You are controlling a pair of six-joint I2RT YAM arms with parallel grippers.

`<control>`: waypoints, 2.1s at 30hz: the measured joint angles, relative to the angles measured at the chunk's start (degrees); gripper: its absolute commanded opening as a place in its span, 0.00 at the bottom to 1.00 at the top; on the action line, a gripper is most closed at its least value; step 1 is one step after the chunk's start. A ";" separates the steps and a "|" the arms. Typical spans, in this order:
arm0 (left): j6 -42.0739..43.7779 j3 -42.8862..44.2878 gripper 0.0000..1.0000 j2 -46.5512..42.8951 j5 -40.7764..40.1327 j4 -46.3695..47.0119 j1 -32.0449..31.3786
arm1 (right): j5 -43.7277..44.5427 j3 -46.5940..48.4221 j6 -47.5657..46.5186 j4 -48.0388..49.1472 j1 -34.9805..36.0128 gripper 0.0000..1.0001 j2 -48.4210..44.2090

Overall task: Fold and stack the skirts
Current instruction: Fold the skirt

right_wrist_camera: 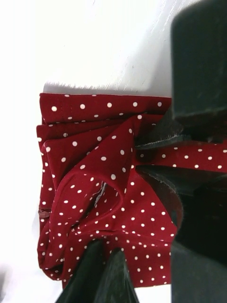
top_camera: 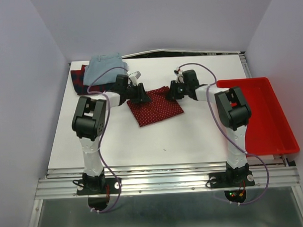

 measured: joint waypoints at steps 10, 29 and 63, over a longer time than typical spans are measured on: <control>10.10 0.87 0.68 -9.68 -2.03 -6.16 0.90 | 1.44 -6.88 4.17 2.89 0.00 0.25 -3.48; 12.72 3.28 0.62 -1.84 -1.46 -9.77 1.25 | -8.79 -2.60 1.88 -5.68 0.00 0.29 -8.26; 33.14 2.97 0.77 -1.66 -61.42 -10.21 -20.72 | -2.45 1.42 -0.17 -1.62 0.02 0.21 1.31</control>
